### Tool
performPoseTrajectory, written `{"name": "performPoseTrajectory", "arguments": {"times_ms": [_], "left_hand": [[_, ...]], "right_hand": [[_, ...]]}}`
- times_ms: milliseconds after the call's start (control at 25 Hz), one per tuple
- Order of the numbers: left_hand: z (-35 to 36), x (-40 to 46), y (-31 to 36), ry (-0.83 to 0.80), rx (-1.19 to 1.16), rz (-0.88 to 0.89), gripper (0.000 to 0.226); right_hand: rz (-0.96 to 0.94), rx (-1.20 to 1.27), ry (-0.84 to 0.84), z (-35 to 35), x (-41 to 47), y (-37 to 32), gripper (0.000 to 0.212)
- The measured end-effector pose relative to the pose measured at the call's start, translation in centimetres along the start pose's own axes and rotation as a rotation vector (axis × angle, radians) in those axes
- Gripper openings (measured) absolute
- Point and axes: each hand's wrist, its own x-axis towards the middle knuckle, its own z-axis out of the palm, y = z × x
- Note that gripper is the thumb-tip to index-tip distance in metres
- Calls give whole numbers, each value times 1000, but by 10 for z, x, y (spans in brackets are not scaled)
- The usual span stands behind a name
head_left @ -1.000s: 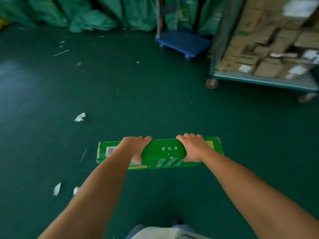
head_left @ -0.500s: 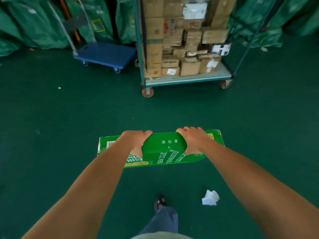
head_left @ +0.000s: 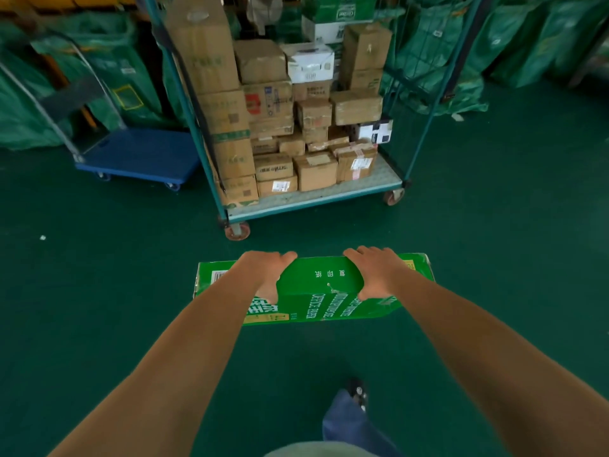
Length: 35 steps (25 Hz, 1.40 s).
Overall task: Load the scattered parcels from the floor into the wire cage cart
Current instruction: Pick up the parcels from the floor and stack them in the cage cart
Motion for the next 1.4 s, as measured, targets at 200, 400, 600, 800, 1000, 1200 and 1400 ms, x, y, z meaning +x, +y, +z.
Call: {"name": "performPoseTrajectory", "arguments": {"times_ms": [200,400,600,800,1000,1200,1400], "left_hand": [[-79,87,2,18,-34,-67,107],[-137,157,-18,25,-20,-120,104],[-209,243,-77,90,-27,-115,99],[-306,319,-140,251,-10,-91,96],[-406,373,-183,381,90,-107,96],[-495,431,-233,507,161,-175,96],[-583,489,-264,642,248,-329,97]], "right_hand": [[-67,-1,61,-46,74,101,100],[-138,-54,62,-91,148,170,105],[-140,-77,95,-150,240,229,105],[-101,-123,191,-245,327,290,101],[-110,-159,317,-335,389,346,95],[-150,-257,482,-421,468,406,97],[-197,-355,669,-502,550,469,93]]}}
